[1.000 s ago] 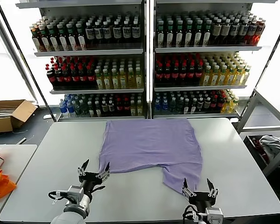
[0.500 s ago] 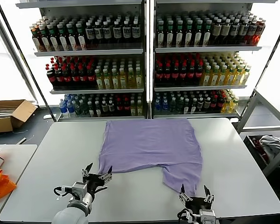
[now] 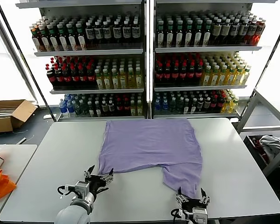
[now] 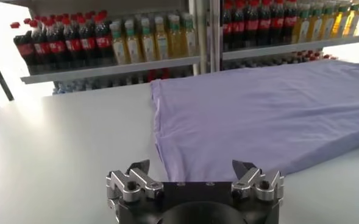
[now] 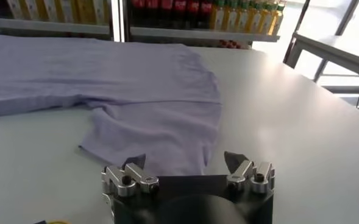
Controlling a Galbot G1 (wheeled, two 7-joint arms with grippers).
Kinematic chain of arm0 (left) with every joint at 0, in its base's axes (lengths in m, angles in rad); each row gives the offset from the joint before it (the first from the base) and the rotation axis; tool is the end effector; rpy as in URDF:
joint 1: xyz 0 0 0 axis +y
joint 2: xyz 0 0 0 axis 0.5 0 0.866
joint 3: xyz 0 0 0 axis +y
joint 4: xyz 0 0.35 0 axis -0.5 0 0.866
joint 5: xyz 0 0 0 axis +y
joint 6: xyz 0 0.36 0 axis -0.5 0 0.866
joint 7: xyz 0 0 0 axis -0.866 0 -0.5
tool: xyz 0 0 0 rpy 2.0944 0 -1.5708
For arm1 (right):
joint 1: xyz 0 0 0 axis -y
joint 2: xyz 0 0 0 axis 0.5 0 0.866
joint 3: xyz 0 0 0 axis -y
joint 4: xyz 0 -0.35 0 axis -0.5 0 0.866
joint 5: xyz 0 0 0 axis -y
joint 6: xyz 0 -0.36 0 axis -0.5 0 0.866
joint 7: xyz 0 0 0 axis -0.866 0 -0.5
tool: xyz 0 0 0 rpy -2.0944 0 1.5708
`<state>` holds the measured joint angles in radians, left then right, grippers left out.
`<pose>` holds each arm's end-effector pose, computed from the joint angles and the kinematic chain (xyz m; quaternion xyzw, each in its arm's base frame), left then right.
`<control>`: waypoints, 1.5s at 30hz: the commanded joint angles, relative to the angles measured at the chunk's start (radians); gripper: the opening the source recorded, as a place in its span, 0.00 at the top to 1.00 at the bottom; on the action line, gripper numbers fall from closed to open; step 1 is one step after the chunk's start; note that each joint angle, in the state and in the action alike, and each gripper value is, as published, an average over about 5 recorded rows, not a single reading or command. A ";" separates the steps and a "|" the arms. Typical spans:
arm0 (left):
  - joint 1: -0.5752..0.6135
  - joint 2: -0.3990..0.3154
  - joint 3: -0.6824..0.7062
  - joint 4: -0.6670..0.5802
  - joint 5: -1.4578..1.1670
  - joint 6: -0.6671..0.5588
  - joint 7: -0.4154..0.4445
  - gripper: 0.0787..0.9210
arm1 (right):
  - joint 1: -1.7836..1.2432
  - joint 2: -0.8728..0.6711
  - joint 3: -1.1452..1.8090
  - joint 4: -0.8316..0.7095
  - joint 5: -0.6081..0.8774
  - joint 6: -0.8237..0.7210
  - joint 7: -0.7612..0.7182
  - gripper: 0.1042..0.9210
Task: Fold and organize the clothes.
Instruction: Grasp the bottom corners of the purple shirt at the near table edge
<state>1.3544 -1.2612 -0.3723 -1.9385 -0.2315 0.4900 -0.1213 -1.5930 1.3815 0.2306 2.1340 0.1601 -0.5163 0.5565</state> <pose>0.2484 0.0190 -0.3154 -0.0589 -0.9691 -0.0496 0.2342 0.1600 0.0566 -0.2979 -0.0811 -0.9592 0.0456 0.2668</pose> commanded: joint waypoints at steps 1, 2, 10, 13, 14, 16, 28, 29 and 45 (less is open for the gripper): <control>-0.007 0.008 0.001 0.021 -0.005 0.004 0.000 0.12 | 0.009 0.005 -0.008 -0.014 -0.003 -0.010 0.008 0.12; -0.007 0.008 0.001 0.023 -0.006 0.004 0.000 0.12 | 0.007 0.004 -0.007 -0.014 -0.002 -0.010 0.008 0.12; 0.004 0.003 0.005 0.035 -0.009 -0.005 -0.011 0.32 | -0.015 0.006 -0.006 -0.022 0.006 0.000 0.006 0.21; 0.011 0.005 0.006 0.035 -0.004 -0.004 -0.010 0.43 | -0.027 0.004 -0.005 -0.027 0.012 0.007 0.002 0.32; 0.013 0.006 0.006 0.035 -0.003 -0.003 -0.010 0.46 | -0.031 0.004 -0.005 -0.029 0.015 0.011 0.001 0.37; 0.016 0.006 0.006 0.033 -0.001 -0.002 -0.009 0.53 | -0.039 0.003 -0.003 -0.032 0.022 0.020 -0.001 0.44; 0.039 -0.001 0.015 0.021 0.022 -0.015 0.003 0.93 | -0.055 0.003 0.015 -0.037 0.050 0.055 -0.019 0.88; 0.039 -0.002 0.016 0.018 0.022 -0.019 0.004 0.95 | -0.055 0.002 0.017 -0.035 0.050 0.058 -0.021 0.91; 0.029 -0.042 0.011 -0.068 0.044 -0.141 0.002 0.99 | -0.022 0.003 0.059 0.082 -0.021 0.196 -0.098 1.00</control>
<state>1.3938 -1.2875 -0.3579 -1.9644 -0.1918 0.4238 -0.1162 -1.6327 1.3849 0.2764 2.1700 0.1718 -0.3893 0.4837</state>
